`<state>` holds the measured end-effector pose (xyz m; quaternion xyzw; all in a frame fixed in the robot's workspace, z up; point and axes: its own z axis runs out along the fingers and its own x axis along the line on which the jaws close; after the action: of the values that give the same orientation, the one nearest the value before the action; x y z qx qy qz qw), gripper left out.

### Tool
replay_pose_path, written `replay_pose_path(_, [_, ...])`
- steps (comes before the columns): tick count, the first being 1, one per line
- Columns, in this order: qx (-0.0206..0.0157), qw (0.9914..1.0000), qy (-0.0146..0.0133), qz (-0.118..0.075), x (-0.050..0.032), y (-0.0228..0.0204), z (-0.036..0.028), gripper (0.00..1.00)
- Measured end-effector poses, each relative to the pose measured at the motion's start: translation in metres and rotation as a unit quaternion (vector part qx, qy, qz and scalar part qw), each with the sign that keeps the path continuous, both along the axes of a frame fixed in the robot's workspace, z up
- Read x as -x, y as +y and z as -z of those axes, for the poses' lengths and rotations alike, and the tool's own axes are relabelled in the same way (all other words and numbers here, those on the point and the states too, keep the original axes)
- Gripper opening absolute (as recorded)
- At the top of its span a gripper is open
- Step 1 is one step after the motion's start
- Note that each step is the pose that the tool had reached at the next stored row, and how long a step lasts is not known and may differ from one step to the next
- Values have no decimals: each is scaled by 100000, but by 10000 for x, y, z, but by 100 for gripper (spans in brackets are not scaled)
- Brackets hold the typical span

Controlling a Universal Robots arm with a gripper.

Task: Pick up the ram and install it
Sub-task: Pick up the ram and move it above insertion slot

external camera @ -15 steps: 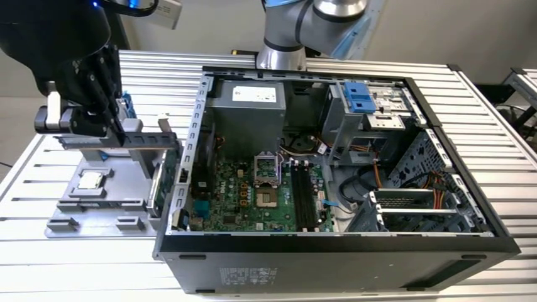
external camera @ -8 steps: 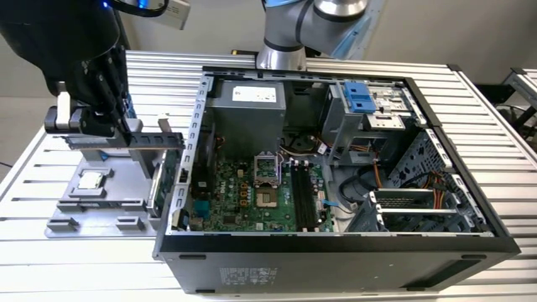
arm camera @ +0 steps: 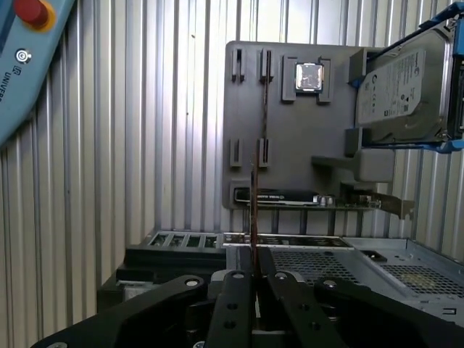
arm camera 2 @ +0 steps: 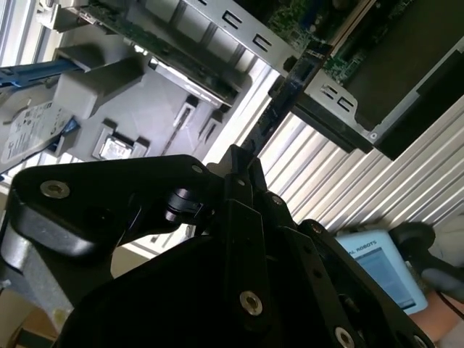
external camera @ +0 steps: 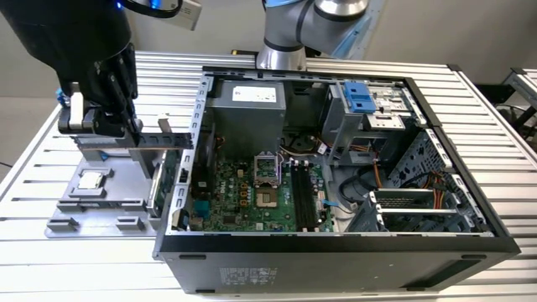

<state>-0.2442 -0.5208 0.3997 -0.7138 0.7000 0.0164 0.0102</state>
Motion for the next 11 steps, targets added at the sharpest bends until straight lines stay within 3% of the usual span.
replay_pose_path(11, [5,100000,4,1,-88,0,-1,0])
